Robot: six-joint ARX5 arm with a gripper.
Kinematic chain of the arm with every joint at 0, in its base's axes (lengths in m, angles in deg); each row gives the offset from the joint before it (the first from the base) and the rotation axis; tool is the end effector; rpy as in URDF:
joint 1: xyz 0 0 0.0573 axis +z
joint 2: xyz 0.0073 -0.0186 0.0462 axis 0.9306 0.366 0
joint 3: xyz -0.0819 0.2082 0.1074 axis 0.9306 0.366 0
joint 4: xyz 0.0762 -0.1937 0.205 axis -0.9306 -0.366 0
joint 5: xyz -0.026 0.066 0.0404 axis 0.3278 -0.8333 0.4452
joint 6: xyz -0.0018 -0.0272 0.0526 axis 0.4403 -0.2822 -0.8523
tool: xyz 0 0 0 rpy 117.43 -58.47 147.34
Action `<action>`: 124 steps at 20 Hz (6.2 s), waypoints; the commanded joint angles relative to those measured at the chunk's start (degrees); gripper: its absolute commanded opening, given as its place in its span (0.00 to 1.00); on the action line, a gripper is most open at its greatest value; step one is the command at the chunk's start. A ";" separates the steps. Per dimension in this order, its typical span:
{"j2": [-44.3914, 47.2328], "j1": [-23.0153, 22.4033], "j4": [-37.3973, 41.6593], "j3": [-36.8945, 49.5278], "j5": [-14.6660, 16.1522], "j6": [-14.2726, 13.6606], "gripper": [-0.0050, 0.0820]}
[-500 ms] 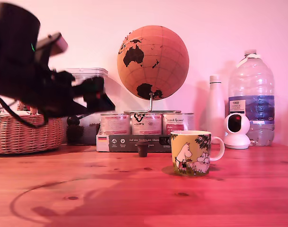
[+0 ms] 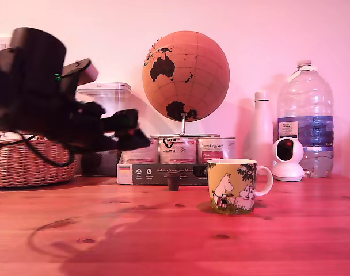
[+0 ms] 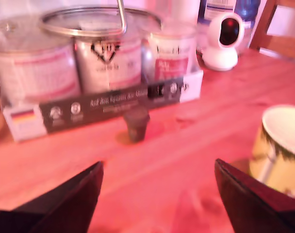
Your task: Pick up the coffee capsules on the table and drop them inside the coffee cup
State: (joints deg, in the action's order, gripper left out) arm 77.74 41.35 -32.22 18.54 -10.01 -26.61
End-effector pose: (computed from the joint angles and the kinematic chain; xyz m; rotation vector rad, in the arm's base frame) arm 0.3192 -0.1698 0.0936 -0.0367 0.2336 -0.6005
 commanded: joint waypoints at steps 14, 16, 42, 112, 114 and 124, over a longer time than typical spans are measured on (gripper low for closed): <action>9.84 0.07 -5.38 -11.02 1.81 -1.77 0.82; 11.06 0.09 -6.62 -12.74 1.92 -1.77 0.82; 22.16 3.89 -23.56 -32.24 11.87 -1.75 0.82; 21.77 2.99 -68.74 -61.57 15.76 -10.47 0.35; 20.48 2.99 -70.16 -61.55 15.96 -10.69 0.35; 13.46 -0.17 -71.63 -57.33 17.44 -12.09 0.35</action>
State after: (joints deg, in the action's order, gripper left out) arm 93.47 41.59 -104.74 -41.11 7.19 -38.04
